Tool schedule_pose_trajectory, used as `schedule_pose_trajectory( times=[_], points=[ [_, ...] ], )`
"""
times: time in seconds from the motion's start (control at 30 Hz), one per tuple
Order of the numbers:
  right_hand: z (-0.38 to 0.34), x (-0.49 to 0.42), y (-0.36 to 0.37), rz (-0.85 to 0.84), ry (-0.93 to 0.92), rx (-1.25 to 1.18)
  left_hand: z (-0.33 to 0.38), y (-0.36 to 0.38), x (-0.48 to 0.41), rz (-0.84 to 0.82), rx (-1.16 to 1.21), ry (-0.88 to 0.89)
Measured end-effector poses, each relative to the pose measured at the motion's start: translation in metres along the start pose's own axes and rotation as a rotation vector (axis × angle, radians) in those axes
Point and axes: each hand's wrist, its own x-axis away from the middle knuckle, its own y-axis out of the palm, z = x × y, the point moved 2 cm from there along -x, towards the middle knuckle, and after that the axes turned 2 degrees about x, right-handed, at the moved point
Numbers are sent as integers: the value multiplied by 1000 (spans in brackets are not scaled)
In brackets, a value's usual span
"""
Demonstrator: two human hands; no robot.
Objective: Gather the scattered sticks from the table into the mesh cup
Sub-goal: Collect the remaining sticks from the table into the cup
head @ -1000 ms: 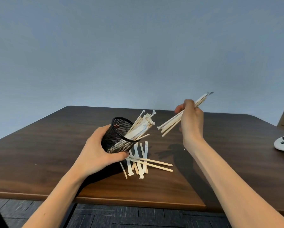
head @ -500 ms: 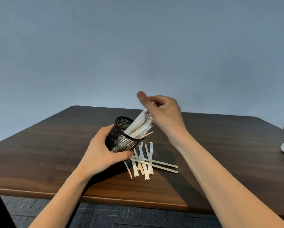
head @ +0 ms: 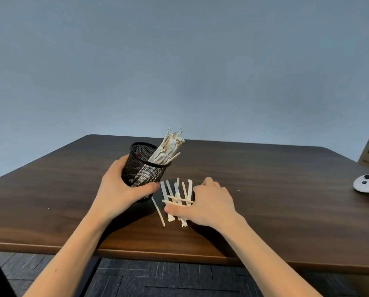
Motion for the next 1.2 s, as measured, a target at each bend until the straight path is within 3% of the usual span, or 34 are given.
schedule_pose_trajectory(
  times=[0.2,0.47,0.63,0.73,1.2],
  points=[
    [21,-10,-11,-127,47,-183,2,0,3,-10,10,-9],
    [15,-11,-22,18,88,72,1,1,3,-32,-5,-1],
    [10,-15,-16,-18,52,240,0,2,3,-35,-5,5],
    [13,-14,0,-5,74,216,-1,3,3,-35,2,10],
    [34,-19,-19,617,14,-319,-1,2,3,-27,-5,18]
  ],
)
